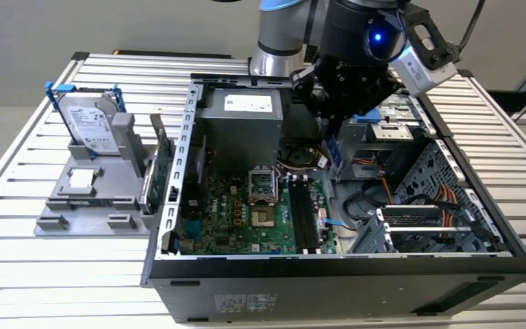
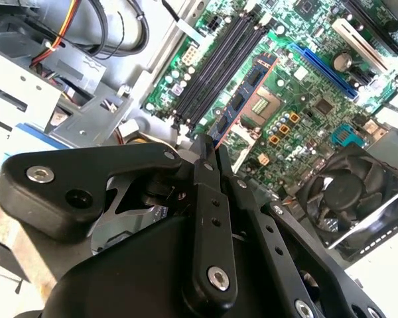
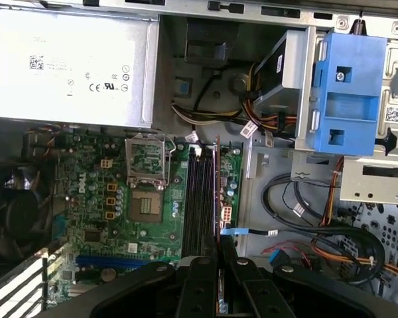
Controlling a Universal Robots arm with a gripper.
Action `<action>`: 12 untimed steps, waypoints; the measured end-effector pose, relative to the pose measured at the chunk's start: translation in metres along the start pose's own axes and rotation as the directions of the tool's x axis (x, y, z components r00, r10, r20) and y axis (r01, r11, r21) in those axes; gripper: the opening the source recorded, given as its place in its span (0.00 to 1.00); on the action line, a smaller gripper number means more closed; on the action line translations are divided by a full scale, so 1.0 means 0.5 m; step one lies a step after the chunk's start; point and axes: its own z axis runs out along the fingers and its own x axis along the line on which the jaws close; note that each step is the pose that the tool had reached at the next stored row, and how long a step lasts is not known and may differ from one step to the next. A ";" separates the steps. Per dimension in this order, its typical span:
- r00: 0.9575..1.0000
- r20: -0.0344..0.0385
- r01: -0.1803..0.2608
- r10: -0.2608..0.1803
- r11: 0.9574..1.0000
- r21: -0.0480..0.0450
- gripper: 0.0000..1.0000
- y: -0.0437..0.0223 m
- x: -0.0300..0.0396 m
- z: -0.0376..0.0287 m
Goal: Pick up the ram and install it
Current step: 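Insert the ram into the slot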
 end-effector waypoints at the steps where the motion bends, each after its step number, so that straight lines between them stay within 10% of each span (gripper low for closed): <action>1: 1.000 0.000 -0.001 0.001 1.000 0.000 0.00 0.000 0.000 0.002; 12: 1.000 -0.003 -0.029 0.029 1.000 -0.004 0.00 0.000 -0.005 0.017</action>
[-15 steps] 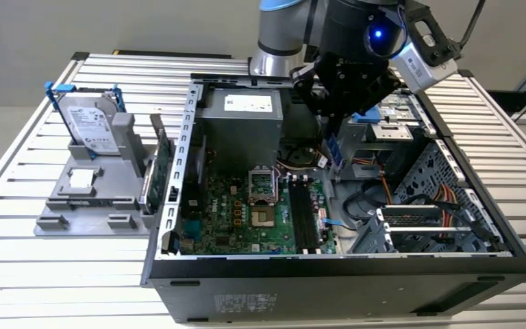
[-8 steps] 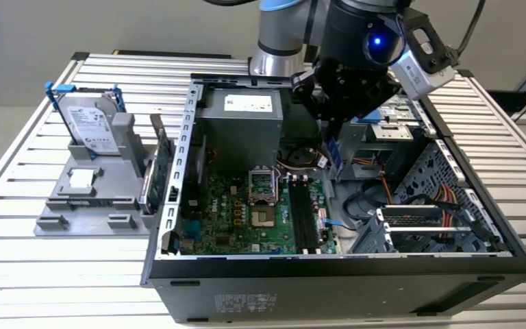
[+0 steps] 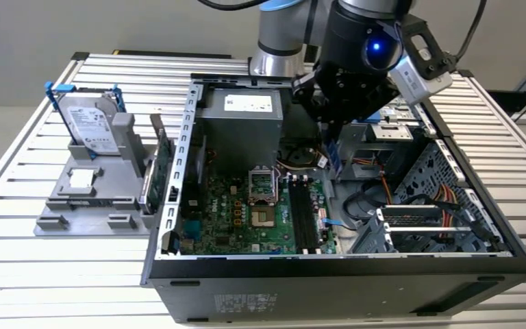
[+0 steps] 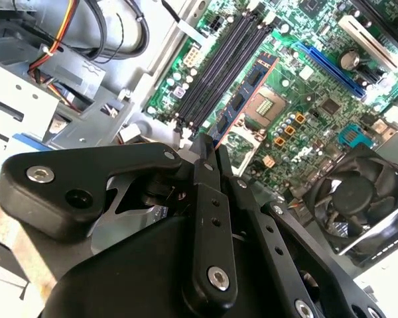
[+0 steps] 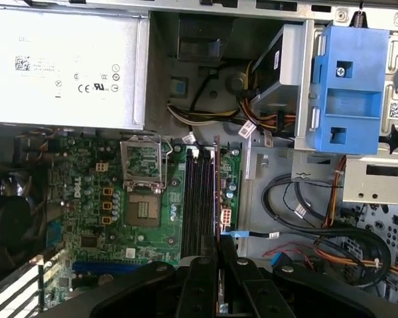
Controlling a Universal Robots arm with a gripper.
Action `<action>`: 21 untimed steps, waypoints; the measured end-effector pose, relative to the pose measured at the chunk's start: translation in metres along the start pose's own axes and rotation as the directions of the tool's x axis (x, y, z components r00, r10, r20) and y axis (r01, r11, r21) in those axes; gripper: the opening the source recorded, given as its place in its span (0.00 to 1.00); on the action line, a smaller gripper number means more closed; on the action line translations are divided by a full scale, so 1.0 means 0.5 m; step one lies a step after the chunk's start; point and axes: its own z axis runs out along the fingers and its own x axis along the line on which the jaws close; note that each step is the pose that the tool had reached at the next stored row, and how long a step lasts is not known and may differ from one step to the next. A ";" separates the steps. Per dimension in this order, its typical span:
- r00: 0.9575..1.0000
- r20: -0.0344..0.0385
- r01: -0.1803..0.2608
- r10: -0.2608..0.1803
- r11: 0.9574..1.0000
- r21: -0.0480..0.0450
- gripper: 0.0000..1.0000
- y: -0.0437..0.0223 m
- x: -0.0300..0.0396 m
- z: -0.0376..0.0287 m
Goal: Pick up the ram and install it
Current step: 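Insert the ram into the slot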
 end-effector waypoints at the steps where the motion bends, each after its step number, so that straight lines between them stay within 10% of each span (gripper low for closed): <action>1: 1.000 0.000 -0.008 0.008 1.000 0.000 0.00 0.000 0.000 0.001; 21: 0.995 -0.001 -0.095 0.095 0.995 0.001 0.00 0.000 0.000 0.029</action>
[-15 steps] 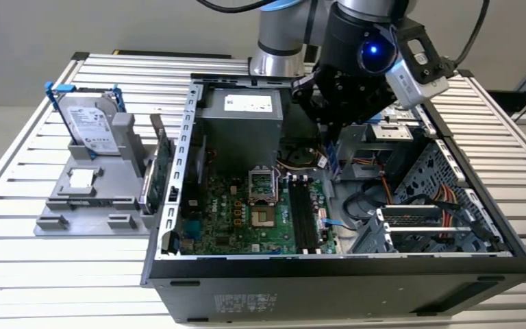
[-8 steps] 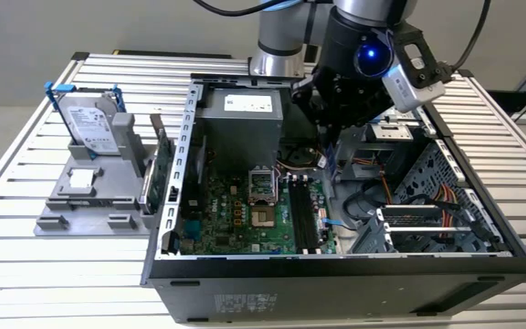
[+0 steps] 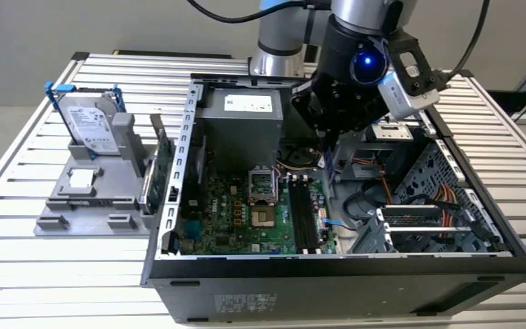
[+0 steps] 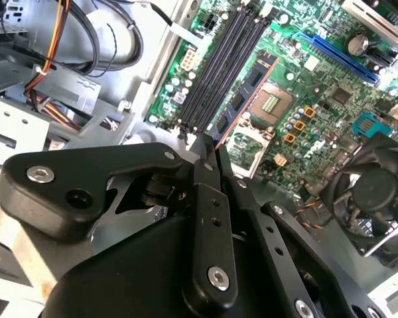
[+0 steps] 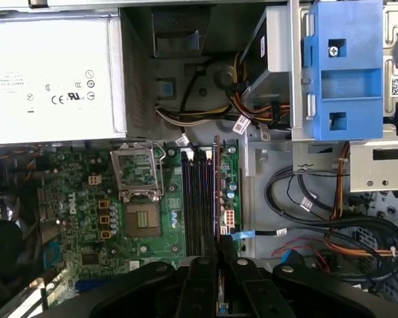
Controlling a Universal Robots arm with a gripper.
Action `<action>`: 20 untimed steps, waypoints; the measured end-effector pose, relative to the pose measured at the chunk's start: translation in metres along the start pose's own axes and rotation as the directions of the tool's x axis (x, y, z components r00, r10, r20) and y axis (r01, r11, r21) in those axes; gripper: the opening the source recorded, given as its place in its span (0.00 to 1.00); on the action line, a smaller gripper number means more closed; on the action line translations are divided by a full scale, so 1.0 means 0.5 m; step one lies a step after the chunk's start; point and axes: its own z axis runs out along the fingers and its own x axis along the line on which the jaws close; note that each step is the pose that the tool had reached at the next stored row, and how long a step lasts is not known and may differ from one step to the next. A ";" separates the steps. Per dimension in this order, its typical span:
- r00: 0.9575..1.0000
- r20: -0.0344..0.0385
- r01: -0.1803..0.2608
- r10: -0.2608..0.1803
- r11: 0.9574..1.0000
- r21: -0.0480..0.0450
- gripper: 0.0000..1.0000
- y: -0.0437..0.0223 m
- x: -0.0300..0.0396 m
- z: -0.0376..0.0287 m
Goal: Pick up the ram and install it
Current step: 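Insert the ram into the slot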
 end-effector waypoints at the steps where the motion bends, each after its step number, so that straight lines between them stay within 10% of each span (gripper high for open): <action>1: 1.000 0.000 0.000 0.000 1.000 0.000 0.00 0.000 0.000 0.002; 20: 1.000 0.000 0.000 0.000 1.000 0.000 0.00 -0.001 0.000 0.024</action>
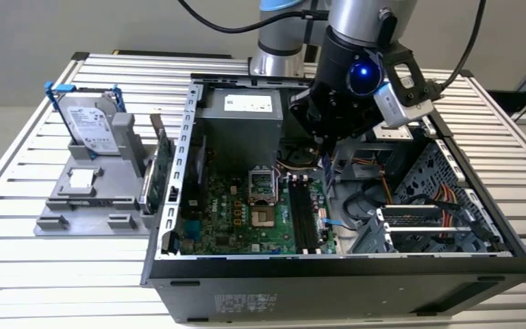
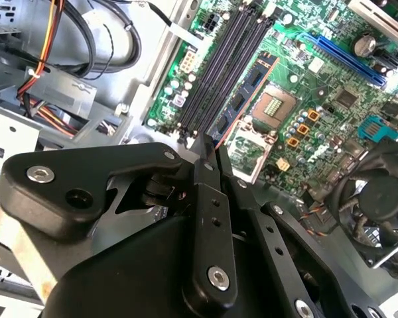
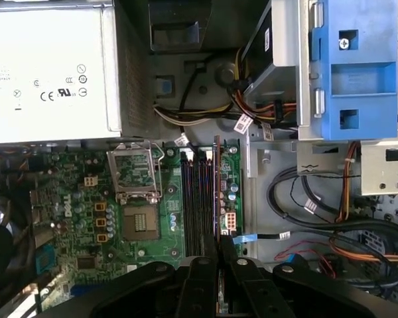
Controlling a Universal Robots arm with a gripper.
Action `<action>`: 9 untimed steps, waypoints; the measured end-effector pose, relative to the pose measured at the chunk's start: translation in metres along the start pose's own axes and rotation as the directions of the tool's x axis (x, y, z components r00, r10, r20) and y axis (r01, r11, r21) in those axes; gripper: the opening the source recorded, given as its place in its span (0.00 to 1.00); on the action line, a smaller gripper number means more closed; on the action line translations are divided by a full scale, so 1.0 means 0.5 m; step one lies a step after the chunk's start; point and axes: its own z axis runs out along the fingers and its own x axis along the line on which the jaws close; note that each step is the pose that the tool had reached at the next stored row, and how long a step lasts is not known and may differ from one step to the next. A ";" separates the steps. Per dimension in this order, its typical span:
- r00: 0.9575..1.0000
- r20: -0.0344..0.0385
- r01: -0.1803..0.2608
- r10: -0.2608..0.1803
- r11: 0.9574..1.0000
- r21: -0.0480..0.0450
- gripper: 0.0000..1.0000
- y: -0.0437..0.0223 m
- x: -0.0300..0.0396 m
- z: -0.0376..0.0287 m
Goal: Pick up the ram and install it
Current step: 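Insert the ram into the slot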
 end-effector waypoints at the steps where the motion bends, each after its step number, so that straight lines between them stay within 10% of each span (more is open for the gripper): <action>1: 1.000 0.000 0.000 0.000 1.000 0.000 0.00 0.000 0.000 0.002; 9: 1.000 0.000 0.007 -0.007 1.000 0.000 0.00 0.000 -0.001 0.019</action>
